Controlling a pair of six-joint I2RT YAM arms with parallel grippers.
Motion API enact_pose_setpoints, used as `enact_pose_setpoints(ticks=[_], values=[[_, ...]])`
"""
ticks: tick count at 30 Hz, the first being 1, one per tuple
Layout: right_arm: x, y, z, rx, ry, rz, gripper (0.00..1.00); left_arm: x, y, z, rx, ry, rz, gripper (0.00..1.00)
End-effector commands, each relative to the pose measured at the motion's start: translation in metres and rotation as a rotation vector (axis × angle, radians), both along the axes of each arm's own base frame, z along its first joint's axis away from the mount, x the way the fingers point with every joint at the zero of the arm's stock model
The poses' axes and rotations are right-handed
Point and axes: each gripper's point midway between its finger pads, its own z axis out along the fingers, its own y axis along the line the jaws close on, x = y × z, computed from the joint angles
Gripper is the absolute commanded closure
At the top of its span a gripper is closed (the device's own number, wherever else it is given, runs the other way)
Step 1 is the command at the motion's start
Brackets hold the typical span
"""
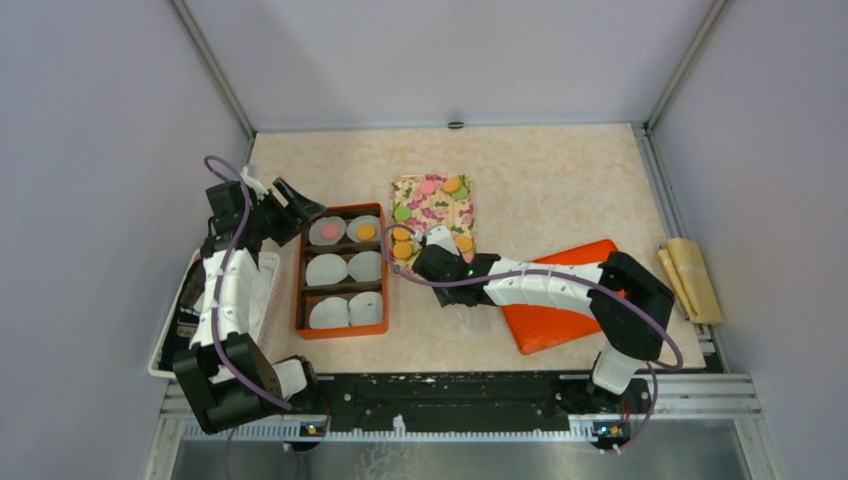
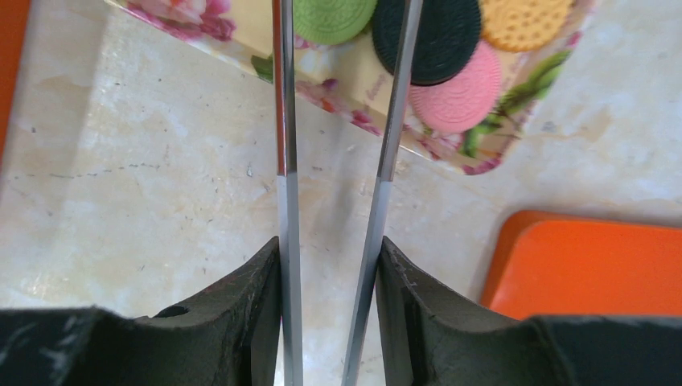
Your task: Pack the cookies
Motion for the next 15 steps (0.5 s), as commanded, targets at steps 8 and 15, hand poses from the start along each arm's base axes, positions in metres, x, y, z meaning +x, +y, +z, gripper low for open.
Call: enact_pose_setpoints(ticks=[8,15], values=[[0.048,0.015,0.104,0.051,-0.284,-0.037,0.55,0.003,0.000,0.011,0.009,-0.061,-0.019,0.21],[0.083,0.030,0.100,0.069,-0.269,-0.046,0.55,0.004,0.001,0.008,0.017,-0.050,-0.019,0.21]])
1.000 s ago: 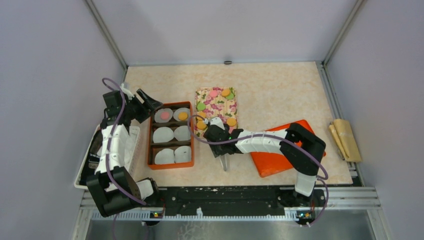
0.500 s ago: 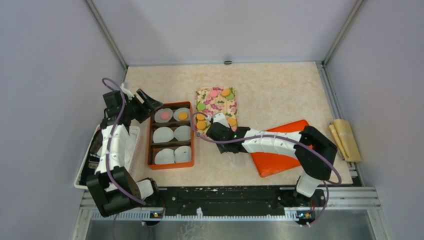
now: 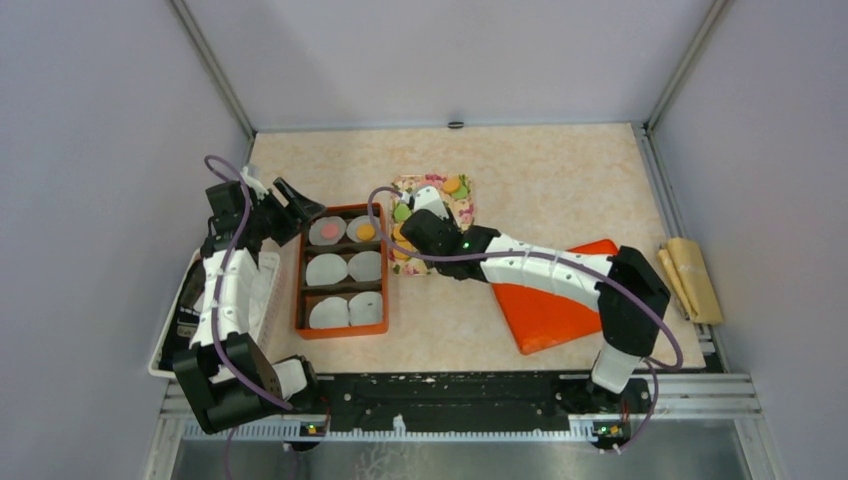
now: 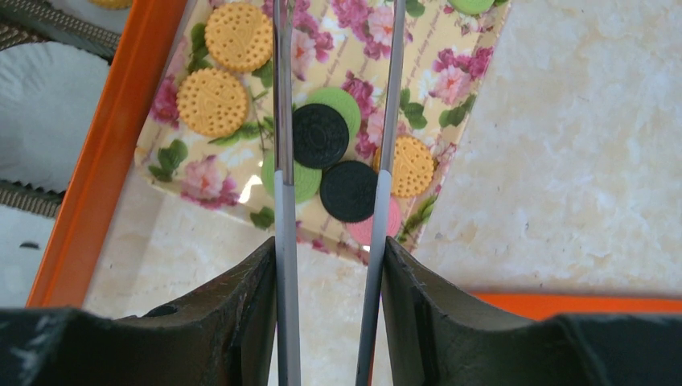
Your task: Pack the cookies
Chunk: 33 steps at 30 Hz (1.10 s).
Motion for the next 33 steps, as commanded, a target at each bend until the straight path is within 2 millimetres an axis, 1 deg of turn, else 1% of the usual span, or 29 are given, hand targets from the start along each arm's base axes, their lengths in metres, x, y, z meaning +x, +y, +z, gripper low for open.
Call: enact_pose_setpoints(ticks=[1,3,8,12,16,19,25,33], values=[[0.030,0.011,0.016,0.046,-0.035,-0.007,0.55,0.004,0.002,0.007,0.019,-0.047,-0.016,0.21],[0.033,0.014,0.015,0.059,-0.023,0.003,0.56,0.005,0.003,0.006,0.023,-0.043,-0.015,0.20],[0.032,0.023,0.002,0.071,0.025,0.055,0.56,0.005,0.003,0.001,0.018,-0.028,-0.015,0.20],[0.029,0.036,-0.003,0.109,0.051,0.087,0.56,0.006,0.003,-0.002,0.014,-0.021,-0.017,0.20],[0.030,0.049,-0.004,0.140,0.068,0.112,0.57,0.006,0.003,-0.003,0.015,-0.020,-0.016,0.20],[0.029,0.055,-0.010,0.136,0.095,0.123,0.57,0.006,0.003,-0.003,0.016,-0.018,-0.017,0.20],[0.031,0.054,-0.025,0.100,0.122,0.103,0.56,0.006,0.004,-0.006,0.018,-0.012,-0.017,0.20],[0.033,0.052,-0.029,0.090,0.135,0.089,0.57,0.006,0.003,-0.007,0.013,-0.008,-0.021,0.20]])
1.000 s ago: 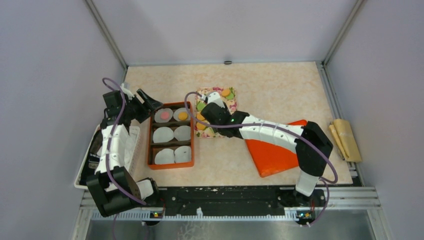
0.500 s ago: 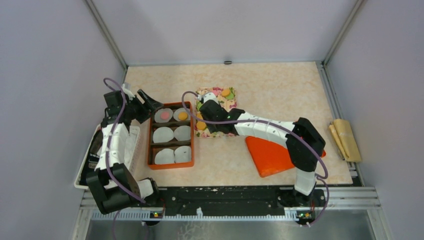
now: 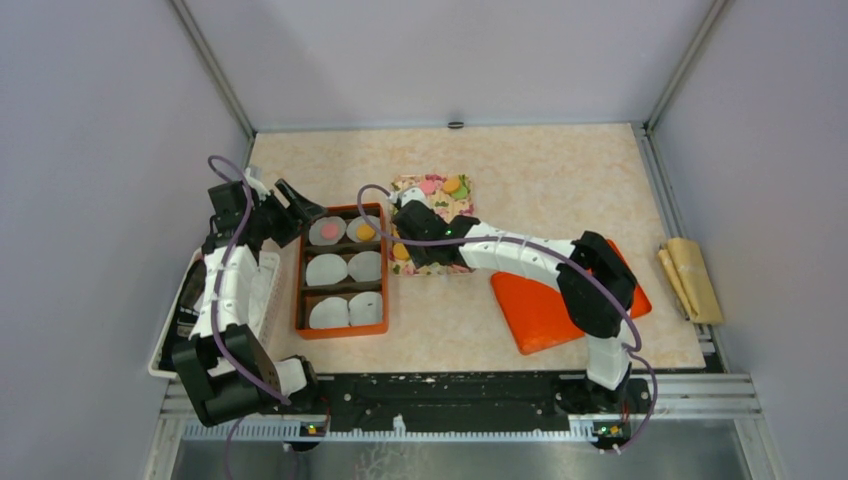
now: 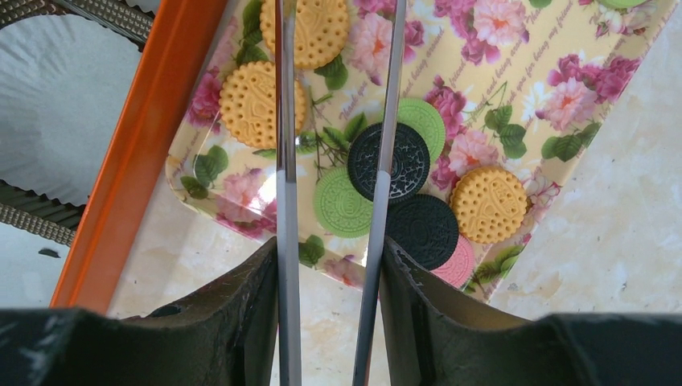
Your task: Pack the cookies
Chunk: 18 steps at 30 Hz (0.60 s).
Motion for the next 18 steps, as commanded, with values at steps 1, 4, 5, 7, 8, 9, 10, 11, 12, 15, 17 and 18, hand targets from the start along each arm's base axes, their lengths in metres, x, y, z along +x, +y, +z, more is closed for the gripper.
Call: enact_pose_setpoints(ticks=[1,4,5,7,8,9,10,11,12,15,17,18], values=[[0.012,0.016,0.024,0.078,-0.033,-0.016,0.57,0.003,0.001,0.004,0.010,-0.036,-0.016,0.20],[0.014,0.018,0.024,0.097,-0.023,-0.018,0.63,0.003,0.001,0.005,0.011,-0.038,-0.018,0.20],[0.015,0.020,0.025,0.105,-0.021,-0.014,0.67,0.003,0.001,0.005,0.010,-0.037,-0.017,0.20],[0.017,0.022,0.029,0.122,-0.023,-0.015,0.72,0.002,0.002,0.005,0.011,-0.035,-0.014,0.20],[0.018,0.023,0.032,0.128,-0.028,-0.015,0.75,0.002,0.002,0.005,0.011,-0.035,-0.016,0.20],[0.019,0.023,0.035,0.133,-0.036,-0.018,0.78,0.002,0.002,0.006,0.012,-0.035,-0.016,0.20],[0.020,0.023,0.039,0.140,-0.045,-0.017,0.79,0.002,0.002,0.006,0.013,-0.035,-0.015,0.20],[0.020,0.023,0.043,0.146,-0.052,-0.018,0.79,0.002,0.003,0.007,0.017,-0.036,-0.013,0.20],[0.020,0.022,0.048,0.152,-0.061,-0.019,0.79,0.002,0.003,0.008,0.019,-0.036,-0.011,0.20],[0.020,0.018,0.062,0.171,-0.088,-0.020,0.80,0.003,0.006,0.011,0.027,-0.037,-0.001,0.20],[0.017,0.015,0.073,0.187,-0.098,-0.012,0.81,0.004,0.007,0.012,0.029,-0.041,0.004,0.20],[0.015,0.015,0.078,0.199,-0.101,-0.006,0.81,0.004,0.007,0.013,0.029,-0.041,0.004,0.20]])
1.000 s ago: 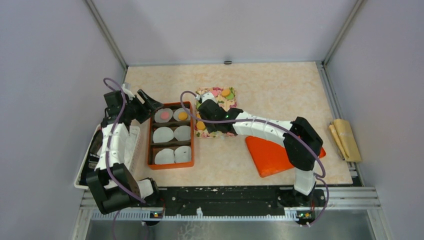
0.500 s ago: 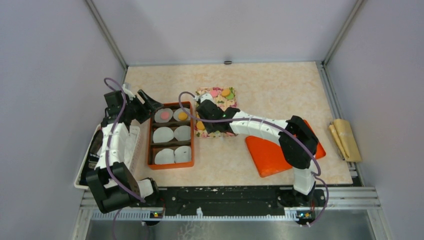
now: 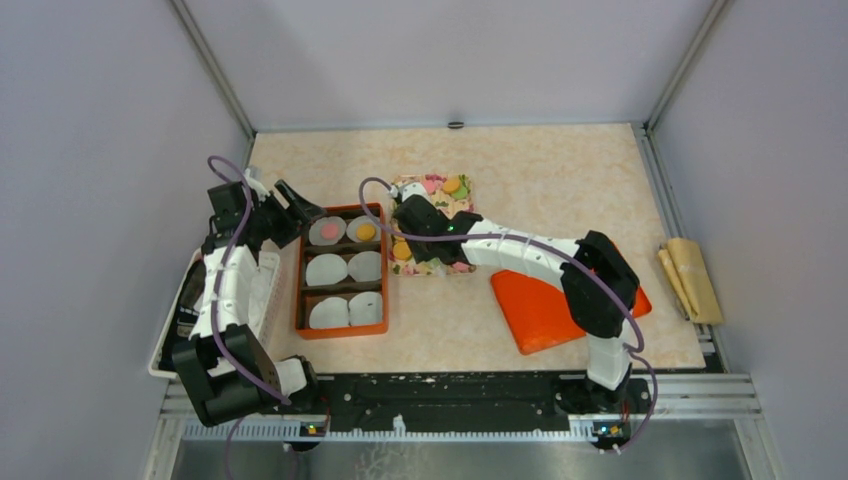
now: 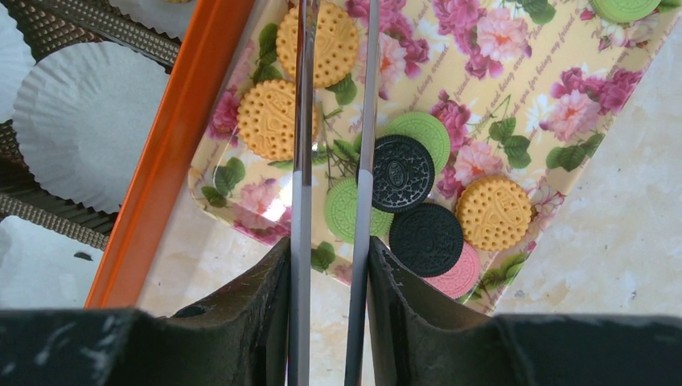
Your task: Pack the cookies
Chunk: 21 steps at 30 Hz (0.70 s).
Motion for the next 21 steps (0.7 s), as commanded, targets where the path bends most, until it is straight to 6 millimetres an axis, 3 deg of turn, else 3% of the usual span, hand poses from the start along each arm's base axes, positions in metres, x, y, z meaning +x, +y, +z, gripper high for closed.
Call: enact_pose_setpoints(ticks=[1,6,13,21], values=[[0.008,0.008,0.074,0.162,-0.114,0.002,0.81,0.006,0.007,0.015,0.024,-0.048,0.007,0.20],[-0.004,0.005,0.091,0.183,-0.131,0.031,0.81,0.008,0.008,0.018,0.024,-0.052,0.010,0.20],[-0.001,-0.010,0.075,0.122,-0.134,-0.026,0.78,0.007,0.007,0.019,0.021,-0.053,0.008,0.20],[0.028,-0.040,0.052,0.080,-0.101,-0.139,0.78,0.008,0.007,0.022,0.018,-0.057,0.001,0.20]])
